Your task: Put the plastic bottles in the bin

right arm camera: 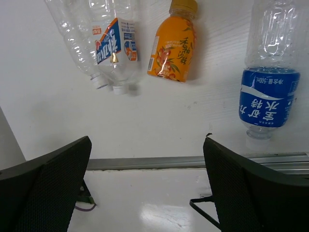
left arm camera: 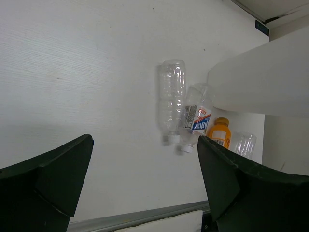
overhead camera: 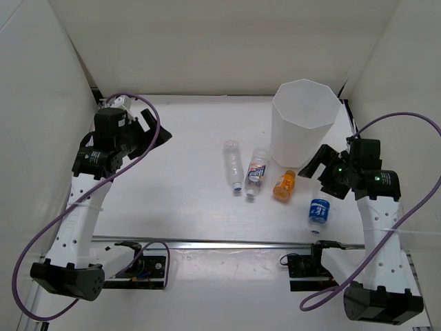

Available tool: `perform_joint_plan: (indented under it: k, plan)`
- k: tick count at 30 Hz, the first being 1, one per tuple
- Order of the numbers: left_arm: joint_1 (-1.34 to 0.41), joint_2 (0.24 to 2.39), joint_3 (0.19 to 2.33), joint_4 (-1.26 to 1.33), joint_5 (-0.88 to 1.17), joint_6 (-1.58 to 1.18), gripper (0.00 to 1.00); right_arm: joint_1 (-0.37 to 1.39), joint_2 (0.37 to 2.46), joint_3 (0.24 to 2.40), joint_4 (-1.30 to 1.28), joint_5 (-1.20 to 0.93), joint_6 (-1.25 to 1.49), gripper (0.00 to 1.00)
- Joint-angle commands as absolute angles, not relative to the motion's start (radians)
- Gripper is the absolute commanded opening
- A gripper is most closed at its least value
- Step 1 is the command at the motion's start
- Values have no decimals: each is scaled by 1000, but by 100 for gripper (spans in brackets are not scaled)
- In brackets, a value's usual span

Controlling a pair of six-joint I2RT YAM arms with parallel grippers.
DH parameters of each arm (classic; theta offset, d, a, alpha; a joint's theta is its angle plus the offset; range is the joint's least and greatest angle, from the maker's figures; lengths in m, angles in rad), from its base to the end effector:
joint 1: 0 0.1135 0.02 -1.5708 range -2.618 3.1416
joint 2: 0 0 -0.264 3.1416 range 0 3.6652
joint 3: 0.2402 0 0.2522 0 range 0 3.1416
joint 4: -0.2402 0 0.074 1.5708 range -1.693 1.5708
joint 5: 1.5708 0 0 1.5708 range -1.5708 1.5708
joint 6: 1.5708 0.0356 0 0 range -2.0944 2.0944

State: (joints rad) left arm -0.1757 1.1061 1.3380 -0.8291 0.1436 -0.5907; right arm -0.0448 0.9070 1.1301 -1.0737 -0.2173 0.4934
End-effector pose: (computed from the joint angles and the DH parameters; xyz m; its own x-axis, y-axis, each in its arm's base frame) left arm 0.2124 -0.0429 0.4028 -0.6211 -0.4496 -0.6420 -0.0679 0.8469 -0.5274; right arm 0.1549 0.0007 0.3524 -0.7079 0.4947 -0.5041 0.2691 0.8488 0.4551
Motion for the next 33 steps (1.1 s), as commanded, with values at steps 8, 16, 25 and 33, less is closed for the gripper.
perform_joint_plan:
  k: [8,16,25,33]
  plan:
    - [-170,1089,1319,-810,110,-575,100,-48,968,1051,-1108,-80,506,100]
    - [-190,1062,1264,-810,55,-557,100,-106,1150,992,-1023,-34,555,100]
    - [-199,1042,1236,-819,34,-537,100,-106,1241,933,-956,166,518,100]
    - [-199,1042,1207,-828,25,-537,100,-106,1328,923,-908,247,518,100]
